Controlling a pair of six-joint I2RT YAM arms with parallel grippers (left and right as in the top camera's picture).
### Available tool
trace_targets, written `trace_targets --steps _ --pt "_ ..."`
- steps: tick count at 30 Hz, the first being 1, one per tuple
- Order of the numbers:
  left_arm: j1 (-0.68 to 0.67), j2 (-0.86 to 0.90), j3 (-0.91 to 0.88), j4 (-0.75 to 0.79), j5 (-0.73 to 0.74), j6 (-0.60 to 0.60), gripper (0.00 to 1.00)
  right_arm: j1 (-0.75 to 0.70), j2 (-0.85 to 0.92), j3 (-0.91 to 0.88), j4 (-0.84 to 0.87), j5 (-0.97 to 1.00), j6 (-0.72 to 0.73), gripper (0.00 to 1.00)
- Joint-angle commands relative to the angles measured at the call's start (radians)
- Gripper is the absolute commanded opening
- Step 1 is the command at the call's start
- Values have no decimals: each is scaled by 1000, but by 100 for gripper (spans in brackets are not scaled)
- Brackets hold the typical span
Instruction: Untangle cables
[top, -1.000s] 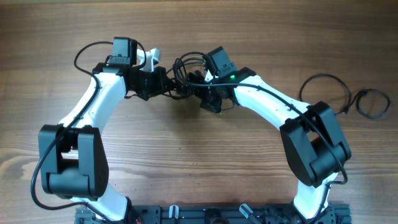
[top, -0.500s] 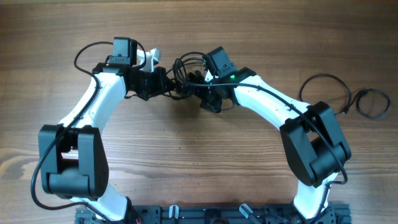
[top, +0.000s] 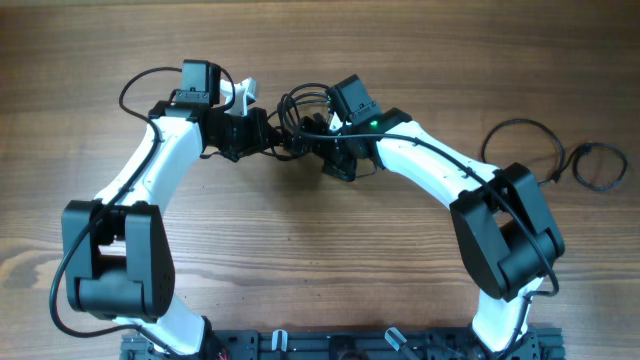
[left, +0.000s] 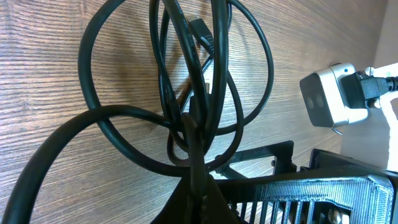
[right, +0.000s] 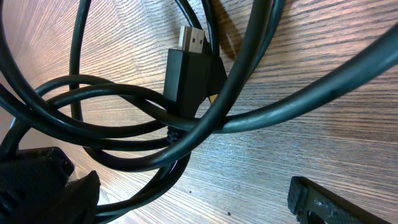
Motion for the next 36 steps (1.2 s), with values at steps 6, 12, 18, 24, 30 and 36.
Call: trace_targets --steps 6,12,18,24,30,36 --pt "1 -11 0 0 -2 2 4 5 -13 0 3 11 1 100" --pt "1 -11 0 0 -2 1 4 5 -13 0 3 11 1 100" --pt "1 -11 0 0 -2 2 4 5 -13 0 3 12 1 100" --pt "1 -11 0 0 -2 2 4 5 -13 0 3 11 1 100" --pt "1 -11 0 1 -2 2 4 5 -13 0 54 27 286 99" --pt "1 -11 0 9 -3 2 4 5 -13 0 54 37 513 100"
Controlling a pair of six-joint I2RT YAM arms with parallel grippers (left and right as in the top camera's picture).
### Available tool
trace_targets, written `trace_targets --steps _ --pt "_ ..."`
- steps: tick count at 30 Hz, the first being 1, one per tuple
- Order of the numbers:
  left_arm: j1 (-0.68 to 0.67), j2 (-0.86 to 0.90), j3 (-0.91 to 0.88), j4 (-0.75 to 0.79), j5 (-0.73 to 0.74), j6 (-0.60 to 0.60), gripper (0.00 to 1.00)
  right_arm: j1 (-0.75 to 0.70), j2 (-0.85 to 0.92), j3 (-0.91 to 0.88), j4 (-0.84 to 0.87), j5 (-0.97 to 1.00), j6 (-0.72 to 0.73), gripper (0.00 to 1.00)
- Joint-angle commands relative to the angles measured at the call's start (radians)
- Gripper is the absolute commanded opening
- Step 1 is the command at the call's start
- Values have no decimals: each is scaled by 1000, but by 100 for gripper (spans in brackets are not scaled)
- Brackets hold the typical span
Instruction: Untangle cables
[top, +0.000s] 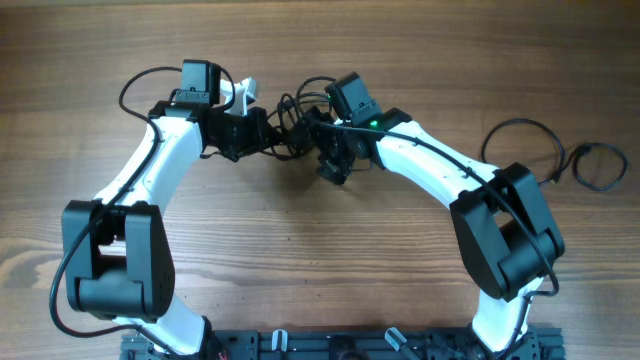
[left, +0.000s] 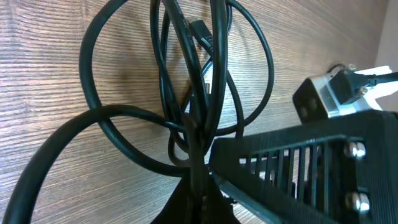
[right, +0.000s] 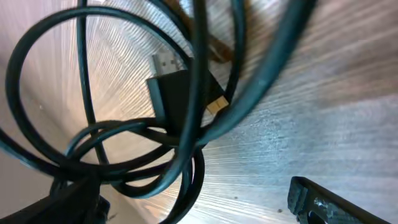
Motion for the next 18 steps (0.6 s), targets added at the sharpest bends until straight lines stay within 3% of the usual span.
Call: trace_targets --steps 1,3,5,8,9,13,18 --pt "1 -11 0 6 2 2 4 5 -13 0 4 21 82 100" --pt "1 -11 0 6 2 2 4 5 -13 0 4 20 -58 98" --pt "1 -11 0 6 2 2 4 5 -13 0 1 2 -201 86" --pt "1 -11 0 7 2 2 4 5 -13 0 14 -5 -387 84" --pt "1 -11 0 8 2 0 4 5 -13 0 31 -5 -433 79" --pt "1 -11 0 6 2 -85 4 15 -13 0 34 -1 -521 75" --pt "1 -11 0 0 2 -249 4 39 -13 0 28 -8 -526 74"
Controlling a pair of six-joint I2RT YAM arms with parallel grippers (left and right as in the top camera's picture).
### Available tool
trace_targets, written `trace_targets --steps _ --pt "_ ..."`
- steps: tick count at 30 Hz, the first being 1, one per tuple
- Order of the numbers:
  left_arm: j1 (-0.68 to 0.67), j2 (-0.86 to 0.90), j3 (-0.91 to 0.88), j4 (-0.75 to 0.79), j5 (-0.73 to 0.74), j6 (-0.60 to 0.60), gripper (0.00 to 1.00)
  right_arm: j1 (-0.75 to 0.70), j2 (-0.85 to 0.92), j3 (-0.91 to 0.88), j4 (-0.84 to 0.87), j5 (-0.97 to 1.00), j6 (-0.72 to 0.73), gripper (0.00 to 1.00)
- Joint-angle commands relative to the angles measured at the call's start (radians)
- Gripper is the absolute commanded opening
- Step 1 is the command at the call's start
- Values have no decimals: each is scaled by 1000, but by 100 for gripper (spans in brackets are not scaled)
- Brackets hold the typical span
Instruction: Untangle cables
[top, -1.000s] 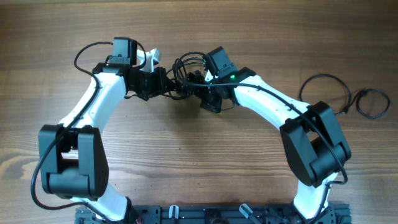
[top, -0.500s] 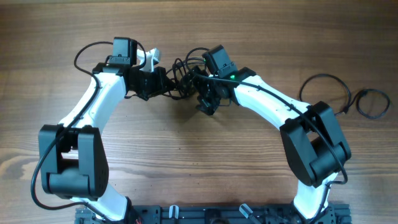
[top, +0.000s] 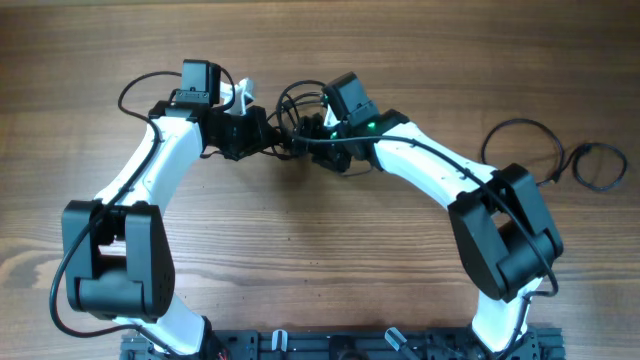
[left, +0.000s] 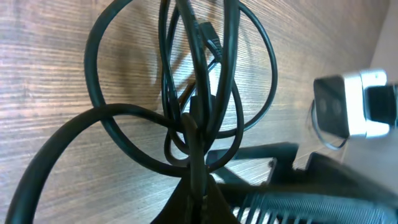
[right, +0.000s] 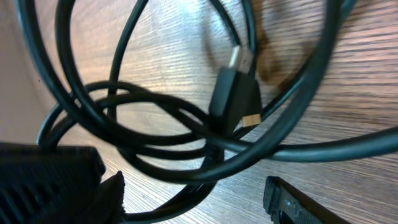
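Observation:
A tangle of black cable loops (top: 300, 110) lies on the wooden table between my two arms. Close up, the loops (left: 186, 93) cross one another over a black plug. My left gripper (left: 198, 198) is shut on a strand at the tangle's near side, and it sits left of the knot (top: 272, 138). My right gripper (right: 196, 202) is open, and one thick black strand runs across the gap between its fingers (right: 292, 199). A black plug with a metal tip (right: 233, 93) lies just beyond it. From above, the right gripper (top: 315, 130) is at the knot's right side.
A small white block (left: 348, 109) with a black lead plugged in lies beside the tangle, just behind the left wrist (top: 243, 92). A separate black cable with a small coil (top: 597, 165) lies at the far right. Both arm bases stand at the table's front edge.
My right gripper has shifted and turned at the tangle. Its finger no longer crosses the left wrist view, and the plug now sits right of centre in its own view. The left gripper keeps its hold.
My left gripper was shut on a strand of the tangle at every moment. My right gripper was open beside the knot with the plug before it, then tilted in close to the left gripper, and now sits open with a strand crossing its gap.

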Motion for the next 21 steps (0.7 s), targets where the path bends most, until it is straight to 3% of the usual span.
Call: trace_targets --steps 1,5,8,15,21 --pt "1 -11 0 -6 2 -175 4 25 -13 0 0 -8 -47 75" --pt "1 -11 0 -35 27 -294 4 49 -13 0 27 -8 -83 75" --pt "2 -11 0 -38 93 -298 4 58 -13 0 43 -8 -93 76" --pt "3 -11 0 -42 26 -294 4 57 -13 0 44 -61 24 69" --pt "1 -11 0 -33 19 -293 4 58 -13 0 51 -77 -71 69"
